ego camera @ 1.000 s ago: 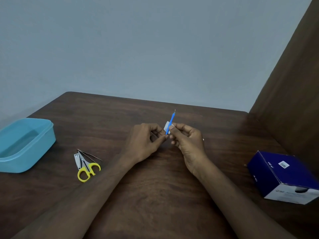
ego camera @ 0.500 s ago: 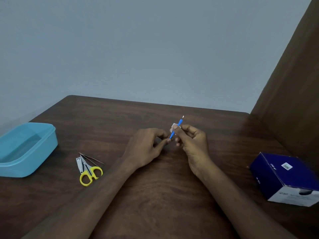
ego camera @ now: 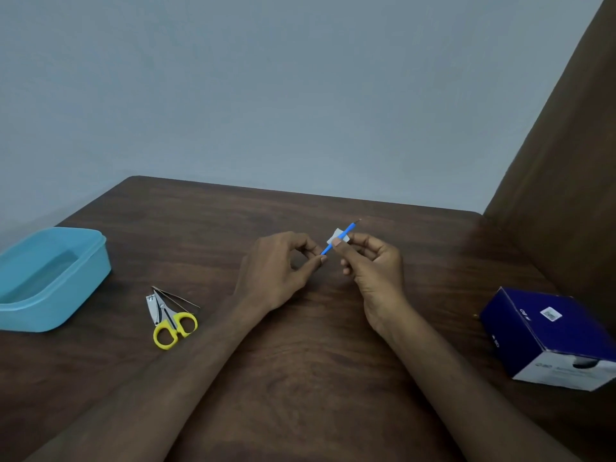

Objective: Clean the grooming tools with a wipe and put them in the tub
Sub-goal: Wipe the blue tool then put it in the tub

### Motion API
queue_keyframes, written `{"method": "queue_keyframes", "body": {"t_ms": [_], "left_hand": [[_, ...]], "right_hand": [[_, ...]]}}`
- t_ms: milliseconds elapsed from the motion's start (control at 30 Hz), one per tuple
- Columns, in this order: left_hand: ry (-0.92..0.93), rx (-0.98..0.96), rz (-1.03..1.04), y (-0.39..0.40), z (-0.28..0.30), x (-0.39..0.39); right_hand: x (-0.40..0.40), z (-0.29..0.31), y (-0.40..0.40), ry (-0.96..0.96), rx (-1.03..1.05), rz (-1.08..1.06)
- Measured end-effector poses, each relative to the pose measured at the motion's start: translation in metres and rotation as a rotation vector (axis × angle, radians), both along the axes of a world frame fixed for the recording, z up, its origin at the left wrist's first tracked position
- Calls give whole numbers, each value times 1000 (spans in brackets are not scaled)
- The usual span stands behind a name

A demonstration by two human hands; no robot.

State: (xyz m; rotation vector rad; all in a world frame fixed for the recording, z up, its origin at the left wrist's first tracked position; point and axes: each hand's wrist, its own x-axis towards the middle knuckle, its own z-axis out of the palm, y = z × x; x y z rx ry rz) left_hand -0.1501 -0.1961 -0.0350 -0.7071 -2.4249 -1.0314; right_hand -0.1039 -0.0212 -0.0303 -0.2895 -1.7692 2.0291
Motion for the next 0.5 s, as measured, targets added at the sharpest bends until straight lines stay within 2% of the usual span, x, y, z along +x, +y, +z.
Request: {"method": "queue_keyframes", "body": {"t_ms": [167,333,500], "left_hand": [[-46,-10,28,-2,-1,0],[-11,-87,81,1,2,0],[-13,-107,96,2,1,0]], "right_hand": [[-2,1,0,35,-90,-83],[-2,5,4,100,-225,-88],[-1,4,0,-23,-165,19]]}}
